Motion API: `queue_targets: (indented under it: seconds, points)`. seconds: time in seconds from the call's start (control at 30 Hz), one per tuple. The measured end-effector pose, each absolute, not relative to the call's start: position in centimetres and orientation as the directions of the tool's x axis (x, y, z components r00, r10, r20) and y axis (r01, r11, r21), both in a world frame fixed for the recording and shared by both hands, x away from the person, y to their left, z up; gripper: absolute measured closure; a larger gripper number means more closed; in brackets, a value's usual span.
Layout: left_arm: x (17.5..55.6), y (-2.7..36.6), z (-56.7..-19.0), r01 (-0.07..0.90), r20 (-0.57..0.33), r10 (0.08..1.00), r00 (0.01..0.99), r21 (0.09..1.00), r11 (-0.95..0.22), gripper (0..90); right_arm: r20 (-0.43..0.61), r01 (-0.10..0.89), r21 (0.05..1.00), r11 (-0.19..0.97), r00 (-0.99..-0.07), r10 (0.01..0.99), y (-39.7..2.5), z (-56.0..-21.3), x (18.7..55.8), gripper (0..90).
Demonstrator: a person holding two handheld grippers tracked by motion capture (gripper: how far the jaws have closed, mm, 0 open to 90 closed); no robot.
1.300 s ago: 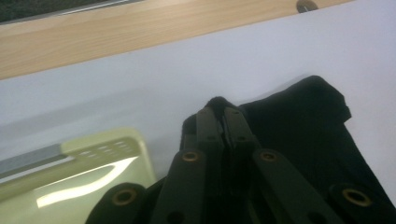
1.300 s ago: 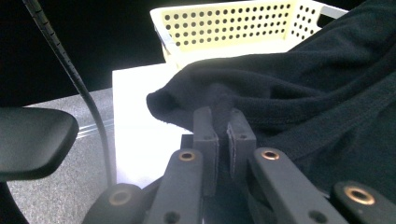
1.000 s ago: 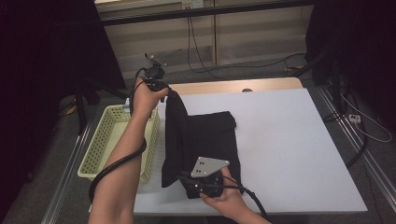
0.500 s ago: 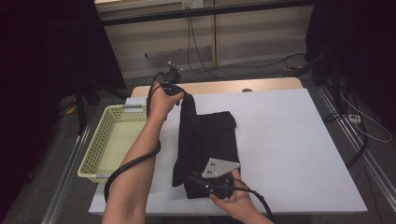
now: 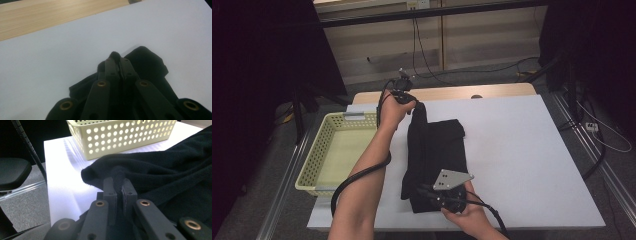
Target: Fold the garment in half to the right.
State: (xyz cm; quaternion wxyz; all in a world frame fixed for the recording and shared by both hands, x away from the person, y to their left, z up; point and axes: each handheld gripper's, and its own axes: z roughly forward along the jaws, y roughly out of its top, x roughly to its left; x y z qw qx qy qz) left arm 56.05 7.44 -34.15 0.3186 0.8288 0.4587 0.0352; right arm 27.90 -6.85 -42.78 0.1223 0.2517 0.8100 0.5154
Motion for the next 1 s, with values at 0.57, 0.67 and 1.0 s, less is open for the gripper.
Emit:
queue_targets:
  seconds: [0.57,0.67,1.0]
  points:
    - [54.8,4.8,-38.7,0.697,-0.272,0.729,0.628,0.612,-0.372,36.7,0.098,0.348,0.887,0.304,-0.784,0.612,-12.5,-42.7,27.0,44.0]
    - [54.0,5.9,-38.7,0.681,-0.261,0.723,0.640,0.627,-0.377,34.7,0.084,0.335,0.889,0.312,-0.789,0.608,-11.9,-42.0,27.5,40.1]
    - [51.6,8.7,-38.8,0.617,-0.202,0.704,0.681,0.676,-0.403,25.5,0.063,0.347,0.852,0.392,-0.811,0.581,-9.5,-40.7,30.5,38.0]
